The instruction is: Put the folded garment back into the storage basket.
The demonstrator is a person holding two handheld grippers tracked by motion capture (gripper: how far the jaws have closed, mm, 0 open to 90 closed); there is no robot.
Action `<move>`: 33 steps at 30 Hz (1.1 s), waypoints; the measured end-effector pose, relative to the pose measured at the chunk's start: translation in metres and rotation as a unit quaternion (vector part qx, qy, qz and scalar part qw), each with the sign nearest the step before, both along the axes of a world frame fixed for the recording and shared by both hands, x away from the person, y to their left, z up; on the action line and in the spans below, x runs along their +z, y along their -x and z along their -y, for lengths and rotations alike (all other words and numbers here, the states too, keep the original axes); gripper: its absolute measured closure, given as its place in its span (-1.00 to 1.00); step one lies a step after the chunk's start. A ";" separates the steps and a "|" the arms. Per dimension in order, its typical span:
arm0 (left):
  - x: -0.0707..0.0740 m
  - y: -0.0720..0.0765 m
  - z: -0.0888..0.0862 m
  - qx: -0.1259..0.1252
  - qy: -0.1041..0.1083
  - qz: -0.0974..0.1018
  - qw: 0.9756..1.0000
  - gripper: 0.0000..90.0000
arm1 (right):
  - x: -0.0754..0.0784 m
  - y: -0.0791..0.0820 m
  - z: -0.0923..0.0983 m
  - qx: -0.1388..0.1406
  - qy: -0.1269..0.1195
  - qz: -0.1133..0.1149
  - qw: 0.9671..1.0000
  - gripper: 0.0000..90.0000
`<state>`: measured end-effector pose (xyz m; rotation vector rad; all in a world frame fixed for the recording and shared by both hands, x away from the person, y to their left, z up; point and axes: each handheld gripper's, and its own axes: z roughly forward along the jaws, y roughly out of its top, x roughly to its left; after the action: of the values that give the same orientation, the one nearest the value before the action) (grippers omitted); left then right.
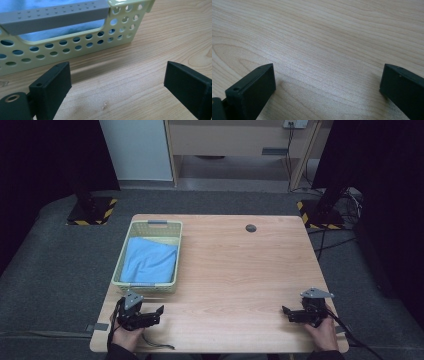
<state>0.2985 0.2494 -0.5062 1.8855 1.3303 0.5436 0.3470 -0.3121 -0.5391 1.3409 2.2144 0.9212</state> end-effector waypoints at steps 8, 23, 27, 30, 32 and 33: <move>-0.001 0.000 -0.002 0.006 0.002 0.000 1.000 -0.85 | 0.000 0.000 0.000 0.000 0.000 0.000 1.000 -0.99; -0.002 0.000 -0.015 0.028 0.027 -0.006 0.999 -0.86 | 0.000 0.000 0.000 0.000 0.000 0.000 1.000 -0.99; -0.002 0.000 -0.019 0.031 0.031 -0.007 0.999 -0.85 | 0.000 0.000 0.000 0.000 0.000 0.000 1.000 -0.99; -0.003 0.001 -0.021 0.030 0.035 -0.007 0.999 -0.85 | 0.000 0.000 0.000 0.000 0.000 0.000 1.000 -0.99; -0.003 0.001 -0.022 0.031 0.036 -0.007 0.999 -0.85 | 0.000 0.000 0.000 0.000 0.000 0.000 1.000 -0.99; -0.003 0.002 -0.023 0.030 0.037 -0.007 0.999 -0.85 | 0.000 0.000 0.000 0.000 0.000 0.000 1.000 -0.99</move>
<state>0.2970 0.2726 -0.5089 1.7983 1.4007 0.5054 0.3470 -0.3121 -0.5391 1.3412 2.2141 0.9213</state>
